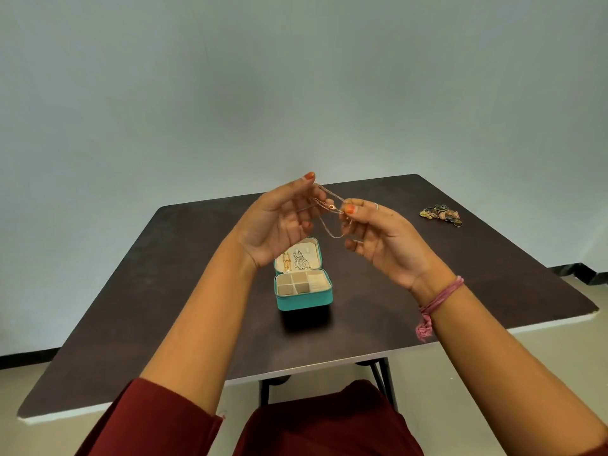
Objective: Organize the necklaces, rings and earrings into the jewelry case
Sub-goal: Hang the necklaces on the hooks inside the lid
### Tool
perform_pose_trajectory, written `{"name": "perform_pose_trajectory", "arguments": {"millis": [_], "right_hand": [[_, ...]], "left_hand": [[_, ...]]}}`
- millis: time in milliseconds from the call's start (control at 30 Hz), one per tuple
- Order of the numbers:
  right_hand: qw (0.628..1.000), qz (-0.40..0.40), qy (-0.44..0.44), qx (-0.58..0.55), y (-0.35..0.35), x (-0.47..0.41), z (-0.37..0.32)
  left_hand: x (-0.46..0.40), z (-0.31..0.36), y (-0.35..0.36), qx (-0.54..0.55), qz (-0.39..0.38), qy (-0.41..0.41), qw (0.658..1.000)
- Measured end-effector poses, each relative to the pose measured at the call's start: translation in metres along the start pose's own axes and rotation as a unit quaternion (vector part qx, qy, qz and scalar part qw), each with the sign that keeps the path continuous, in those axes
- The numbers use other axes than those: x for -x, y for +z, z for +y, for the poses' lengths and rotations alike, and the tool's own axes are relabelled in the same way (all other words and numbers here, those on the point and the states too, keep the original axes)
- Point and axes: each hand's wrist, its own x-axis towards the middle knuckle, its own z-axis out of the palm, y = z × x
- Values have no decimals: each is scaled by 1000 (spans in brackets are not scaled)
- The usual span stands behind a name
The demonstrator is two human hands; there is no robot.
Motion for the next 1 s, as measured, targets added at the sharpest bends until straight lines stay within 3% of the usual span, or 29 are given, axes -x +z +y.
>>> {"name": "perform_pose_trajectory", "arguments": {"millis": [133,233,533,767,1000], "right_hand": [[1000,11,7,-12,5,0,1],[1000,17,15,-13,7,1,2],[999,42,5,-3,3,3,1],[992,78,-29,-91,3,1,1],[975,138,-43,-170,8,-4,2]], "left_hand": [[-2,-11,6,116,-15,35,993],[-3,-15,10,139,-15,55,989],[-8,10,5,-3,-26,102,994],[-10,21,4,-137,-3,116,984],[-14,16,8,-108,13,134,985]]}}
